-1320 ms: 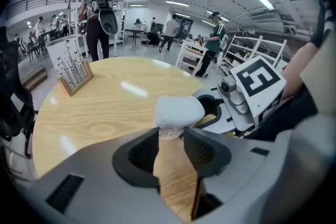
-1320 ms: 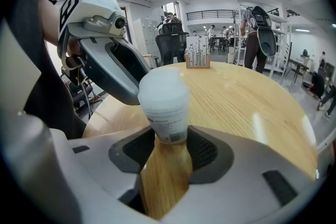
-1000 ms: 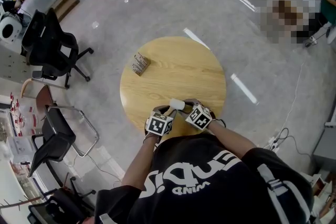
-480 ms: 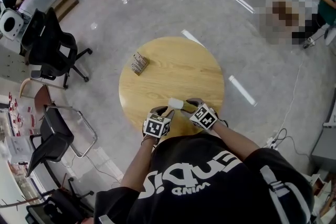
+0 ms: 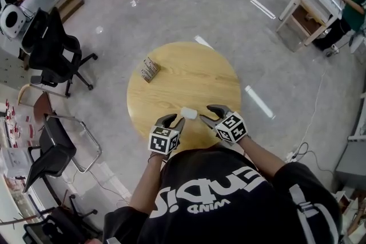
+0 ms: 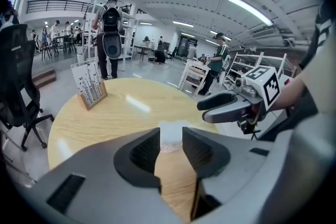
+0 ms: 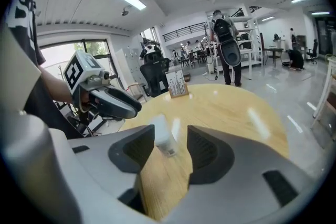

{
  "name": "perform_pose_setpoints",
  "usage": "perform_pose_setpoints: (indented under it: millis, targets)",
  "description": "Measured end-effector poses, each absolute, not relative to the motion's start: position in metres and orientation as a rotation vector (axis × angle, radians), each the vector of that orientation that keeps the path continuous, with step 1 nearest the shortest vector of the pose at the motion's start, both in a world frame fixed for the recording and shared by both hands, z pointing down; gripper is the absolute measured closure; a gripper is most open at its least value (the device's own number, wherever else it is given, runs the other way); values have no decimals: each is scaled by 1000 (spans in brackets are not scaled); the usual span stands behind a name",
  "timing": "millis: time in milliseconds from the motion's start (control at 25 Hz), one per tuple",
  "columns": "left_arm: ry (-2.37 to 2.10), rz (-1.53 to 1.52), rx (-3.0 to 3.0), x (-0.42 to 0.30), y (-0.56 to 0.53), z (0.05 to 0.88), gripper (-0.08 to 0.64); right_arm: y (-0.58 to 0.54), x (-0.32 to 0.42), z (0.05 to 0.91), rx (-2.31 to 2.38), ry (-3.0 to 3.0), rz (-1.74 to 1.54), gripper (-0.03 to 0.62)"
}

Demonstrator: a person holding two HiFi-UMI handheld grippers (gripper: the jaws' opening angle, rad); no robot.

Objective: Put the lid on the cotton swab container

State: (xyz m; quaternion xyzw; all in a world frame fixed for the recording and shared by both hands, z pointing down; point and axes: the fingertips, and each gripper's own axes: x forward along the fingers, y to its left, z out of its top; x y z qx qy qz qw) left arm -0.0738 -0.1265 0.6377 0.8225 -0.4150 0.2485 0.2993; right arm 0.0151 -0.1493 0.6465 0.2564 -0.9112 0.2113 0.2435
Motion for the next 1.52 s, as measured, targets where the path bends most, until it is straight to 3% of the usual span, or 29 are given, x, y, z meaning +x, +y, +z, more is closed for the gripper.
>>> perform_pose_setpoints:
  millis: [200,600,1000,1520]
  targets:
    - [-1144,568,2255,-74,-132,596,423,-150,25,602,752,-2564,545,408]
    - [-1250,398,2387,-86,-134,521,528,-158,50,514,907,-2715,436,581]
    - [-1421,248,2453,-108,-129,495,549,-169,67,471,1145,-2770,189,589]
    - [-1629,84,2481,-134,-136,487,549,-178,71,482,1300,-2734,74,589]
